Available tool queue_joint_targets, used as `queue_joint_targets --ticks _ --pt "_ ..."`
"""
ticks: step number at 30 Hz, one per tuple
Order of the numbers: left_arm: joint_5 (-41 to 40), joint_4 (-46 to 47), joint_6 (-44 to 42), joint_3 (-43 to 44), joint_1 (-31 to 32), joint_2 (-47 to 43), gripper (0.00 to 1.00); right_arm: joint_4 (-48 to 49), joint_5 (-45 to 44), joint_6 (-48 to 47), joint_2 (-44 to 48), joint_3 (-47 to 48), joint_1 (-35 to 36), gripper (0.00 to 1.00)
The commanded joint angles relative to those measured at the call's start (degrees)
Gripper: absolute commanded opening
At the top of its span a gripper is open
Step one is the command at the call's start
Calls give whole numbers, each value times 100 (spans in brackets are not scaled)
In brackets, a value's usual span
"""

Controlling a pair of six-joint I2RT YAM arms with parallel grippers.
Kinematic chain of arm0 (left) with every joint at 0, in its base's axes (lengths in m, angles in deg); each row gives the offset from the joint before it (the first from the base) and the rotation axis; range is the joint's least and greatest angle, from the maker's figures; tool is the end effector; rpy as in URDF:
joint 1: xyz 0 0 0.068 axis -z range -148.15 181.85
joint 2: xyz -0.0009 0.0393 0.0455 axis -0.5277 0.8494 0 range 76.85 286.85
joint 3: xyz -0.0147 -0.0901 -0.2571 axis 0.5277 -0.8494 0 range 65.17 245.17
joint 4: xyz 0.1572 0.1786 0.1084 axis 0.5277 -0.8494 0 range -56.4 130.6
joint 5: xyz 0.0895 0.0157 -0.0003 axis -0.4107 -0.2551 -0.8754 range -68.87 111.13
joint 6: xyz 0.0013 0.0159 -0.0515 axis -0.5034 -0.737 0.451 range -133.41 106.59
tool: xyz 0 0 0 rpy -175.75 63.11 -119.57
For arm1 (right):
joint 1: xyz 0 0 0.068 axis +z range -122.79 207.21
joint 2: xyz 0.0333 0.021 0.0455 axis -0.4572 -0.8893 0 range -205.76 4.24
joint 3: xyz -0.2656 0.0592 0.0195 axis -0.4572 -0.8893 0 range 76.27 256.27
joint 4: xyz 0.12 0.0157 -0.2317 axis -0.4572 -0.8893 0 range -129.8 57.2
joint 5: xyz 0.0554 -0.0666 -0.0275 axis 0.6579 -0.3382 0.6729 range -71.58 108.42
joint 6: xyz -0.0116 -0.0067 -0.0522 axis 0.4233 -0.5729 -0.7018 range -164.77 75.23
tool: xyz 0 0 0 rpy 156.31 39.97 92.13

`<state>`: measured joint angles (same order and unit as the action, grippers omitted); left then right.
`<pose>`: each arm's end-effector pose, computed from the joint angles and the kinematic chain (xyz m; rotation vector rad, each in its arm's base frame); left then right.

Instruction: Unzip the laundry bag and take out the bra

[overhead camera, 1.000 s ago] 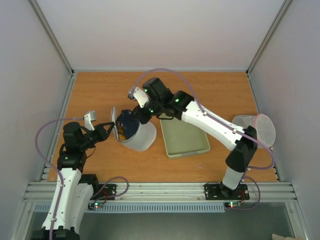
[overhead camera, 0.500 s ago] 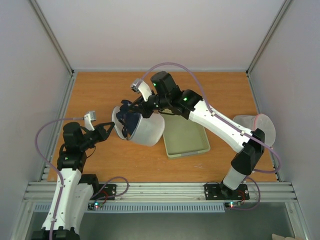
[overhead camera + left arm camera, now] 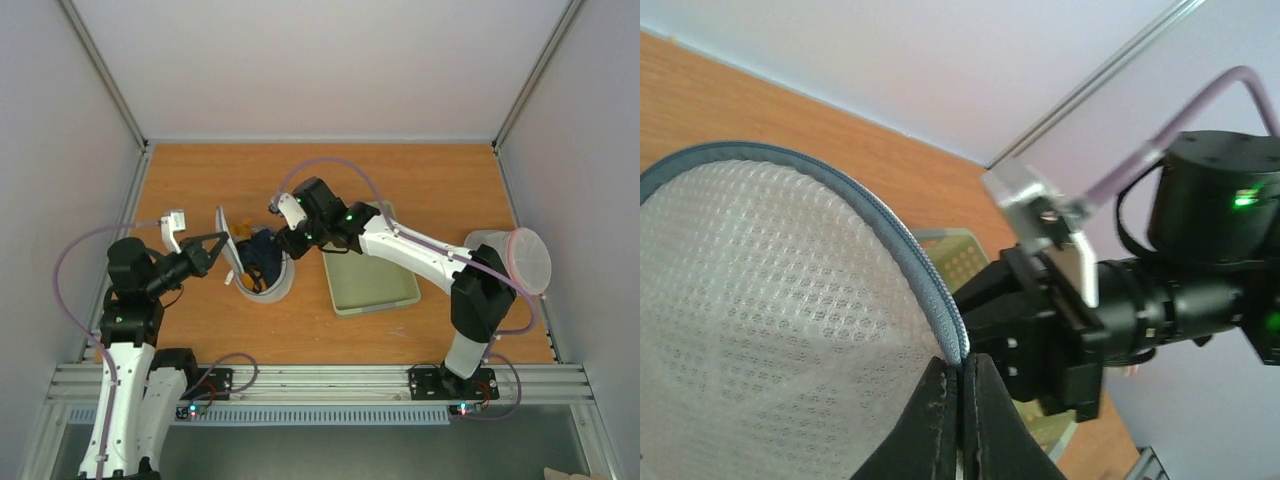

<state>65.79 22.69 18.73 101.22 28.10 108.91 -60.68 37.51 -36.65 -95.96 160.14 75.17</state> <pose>0.1341 -0.0164 0.3067 -0.0041 1.8676 -1.0491 0.2564 0.3017 0.2870 -0.9994 2.2460 0.8508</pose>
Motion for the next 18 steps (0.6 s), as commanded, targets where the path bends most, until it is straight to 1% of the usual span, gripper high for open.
queue_joint_targets --ticks 1,4,5,6,9,10,14,17,18 --pt "436 37 45 -3 -29 -117 1 54 -385 78 -77 -210 134 16" --pt "356 18 -122 -40 -32 -125 1 194 -129 -131 -64 -205 294 31" --pt "354 18 -150 -59 -30 -126 1 274 21 -181 -50 -224 320 40" --pt "361 23 -154 -77 -34 -121 1 376 170 -195 -29 -256 327 47" --pt "369 27 -147 -85 -30 -138 1 615 273 -184 87 -287 325 59" --pt "369 29 -159 -89 -29 -142 0 667 269 -173 129 -278 327 63" --pt "383 46 -159 -140 -28 -138 1 815 120 -239 228 -322 361 70" --pt "385 55 -149 -146 -30 -140 1 665 -299 -296 74 -283 463 73" --pt "385 59 -143 -151 -32 -134 1 559 -477 -327 -16 -205 545 77"
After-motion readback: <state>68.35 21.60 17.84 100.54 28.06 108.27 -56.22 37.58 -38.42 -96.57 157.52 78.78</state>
